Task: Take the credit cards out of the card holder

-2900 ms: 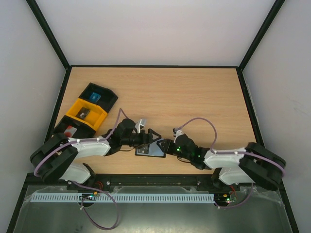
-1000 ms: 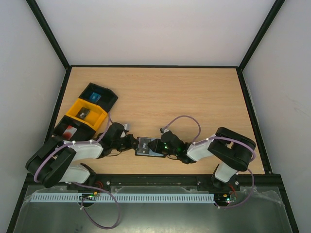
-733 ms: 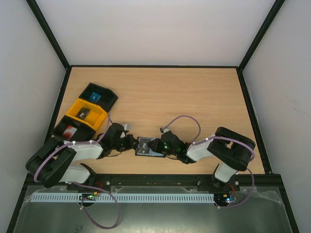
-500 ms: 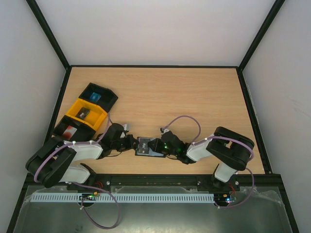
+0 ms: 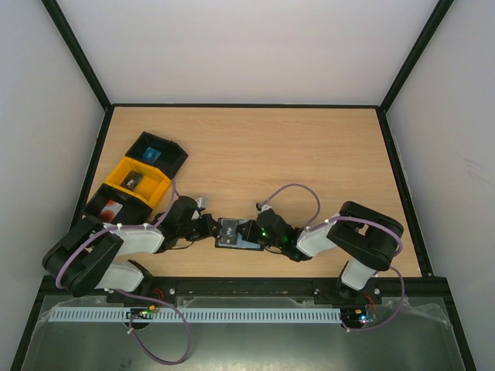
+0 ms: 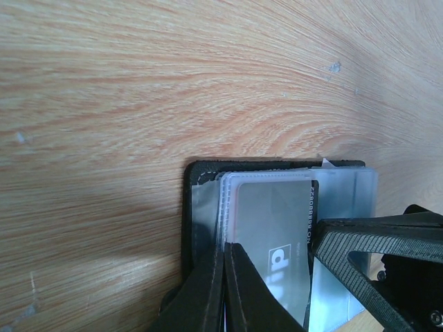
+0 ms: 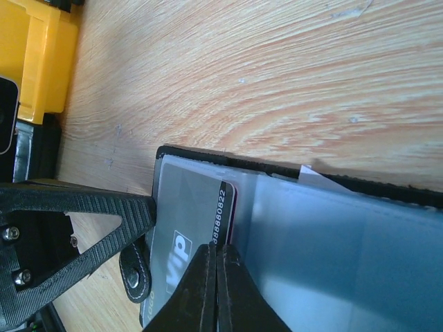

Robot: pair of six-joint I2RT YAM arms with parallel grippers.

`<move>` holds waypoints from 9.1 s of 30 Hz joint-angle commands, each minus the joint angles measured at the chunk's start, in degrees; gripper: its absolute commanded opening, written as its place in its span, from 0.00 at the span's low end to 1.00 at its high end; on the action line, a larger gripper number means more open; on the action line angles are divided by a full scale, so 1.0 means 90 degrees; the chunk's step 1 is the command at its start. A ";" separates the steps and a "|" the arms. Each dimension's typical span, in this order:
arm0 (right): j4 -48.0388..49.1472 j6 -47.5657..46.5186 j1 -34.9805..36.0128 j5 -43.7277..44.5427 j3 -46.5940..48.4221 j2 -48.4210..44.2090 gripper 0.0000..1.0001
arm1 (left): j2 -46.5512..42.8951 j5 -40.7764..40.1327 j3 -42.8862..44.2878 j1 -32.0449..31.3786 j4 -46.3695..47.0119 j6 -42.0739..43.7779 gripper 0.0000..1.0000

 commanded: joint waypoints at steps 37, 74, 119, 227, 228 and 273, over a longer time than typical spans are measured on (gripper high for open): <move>0.0833 0.0410 0.0036 -0.0179 -0.0113 0.0489 0.13 | 0.0181 -0.0193 -0.0422 -0.0209 -0.0164 -0.0270 0.03; 0.2440 0.1091 0.0019 -0.0463 -0.0559 0.0528 0.19 | 0.0261 -0.0710 -0.0618 -0.0912 0.0108 -0.1014 0.03; 0.0556 0.0114 -0.0018 -0.0408 -0.0650 -0.0236 0.02 | 0.0101 -0.1251 -0.0781 -0.1385 -0.0127 -0.1341 0.03; 0.1881 0.2044 0.0056 0.0599 -0.1697 -0.3427 0.02 | -0.2074 -0.0042 -0.0841 -0.1455 0.3392 -0.2329 0.45; 0.1912 0.2044 0.0066 0.0580 -0.1698 -0.3387 0.02 | -0.2034 -0.0027 -0.0830 -0.1459 0.3394 -0.2310 0.41; -0.3326 -0.2548 -0.0008 -0.2384 -0.0401 -0.5621 0.48 | -0.4031 0.2459 0.0012 -0.1289 -0.1252 0.0544 0.03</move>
